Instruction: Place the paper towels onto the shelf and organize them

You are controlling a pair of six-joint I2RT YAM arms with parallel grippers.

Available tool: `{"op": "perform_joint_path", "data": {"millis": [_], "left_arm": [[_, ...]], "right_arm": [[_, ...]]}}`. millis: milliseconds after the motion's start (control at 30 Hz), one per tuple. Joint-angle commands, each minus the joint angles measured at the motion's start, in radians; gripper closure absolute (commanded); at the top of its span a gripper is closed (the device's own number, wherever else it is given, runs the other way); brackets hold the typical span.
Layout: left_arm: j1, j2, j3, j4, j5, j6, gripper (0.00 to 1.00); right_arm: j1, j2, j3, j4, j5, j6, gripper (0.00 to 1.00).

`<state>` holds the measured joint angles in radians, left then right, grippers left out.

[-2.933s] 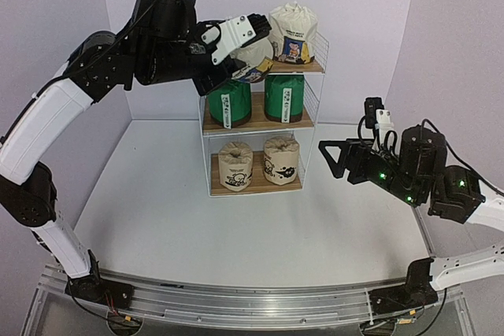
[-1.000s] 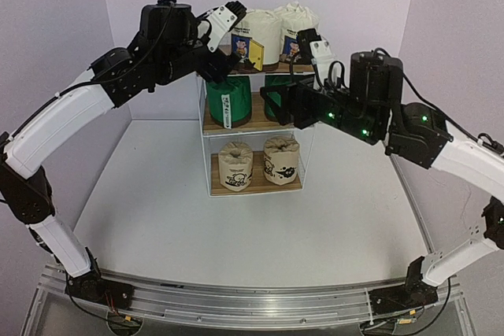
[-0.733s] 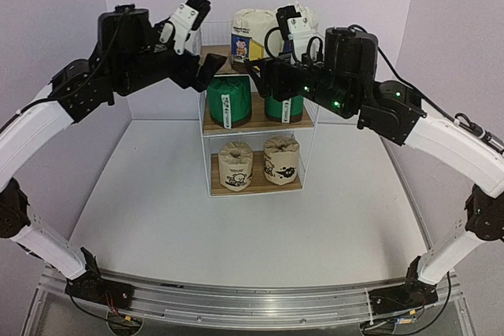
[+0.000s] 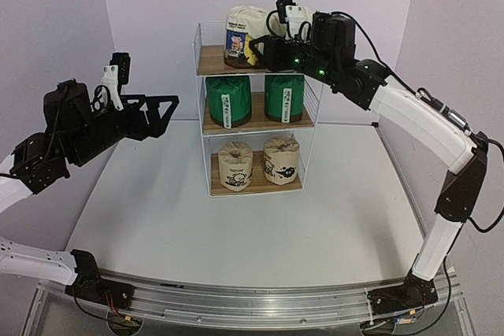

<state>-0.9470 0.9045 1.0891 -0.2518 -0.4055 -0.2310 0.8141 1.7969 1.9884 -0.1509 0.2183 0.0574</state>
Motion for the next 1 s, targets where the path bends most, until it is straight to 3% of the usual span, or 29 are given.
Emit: {"op": "perform_joint_path", "data": {"millis": [0, 333, 633, 800, 967], "left_arm": [[0.005, 0.007, -0.007, 0.015, -0.024, -0.040, 0.00], [0.005, 0.033, -0.006, 0.002, -0.020, -0.039, 0.00], [0.004, 0.008, -0.007, -0.038, -0.035, -0.052, 0.00], [0.004, -0.012, -0.013, -0.054, -0.045, -0.073, 0.00], [0.005, -0.008, -0.012, -0.075, -0.041, -0.105, 0.00]], "right_arm": [[-0.031, 0.053, 0.057, 0.035, -0.158, 0.028, 0.46], [-0.068, 0.169, 0.176, 0.042, -0.384, -0.024, 0.45], [-0.067, 0.203, 0.236, 0.040, -0.407, -0.042, 0.40], [-0.067, 0.112, 0.156, 0.042, -0.337, -0.012, 0.37], [-0.067, -0.049, -0.040, 0.042, -0.341, 0.033, 0.32]]}}
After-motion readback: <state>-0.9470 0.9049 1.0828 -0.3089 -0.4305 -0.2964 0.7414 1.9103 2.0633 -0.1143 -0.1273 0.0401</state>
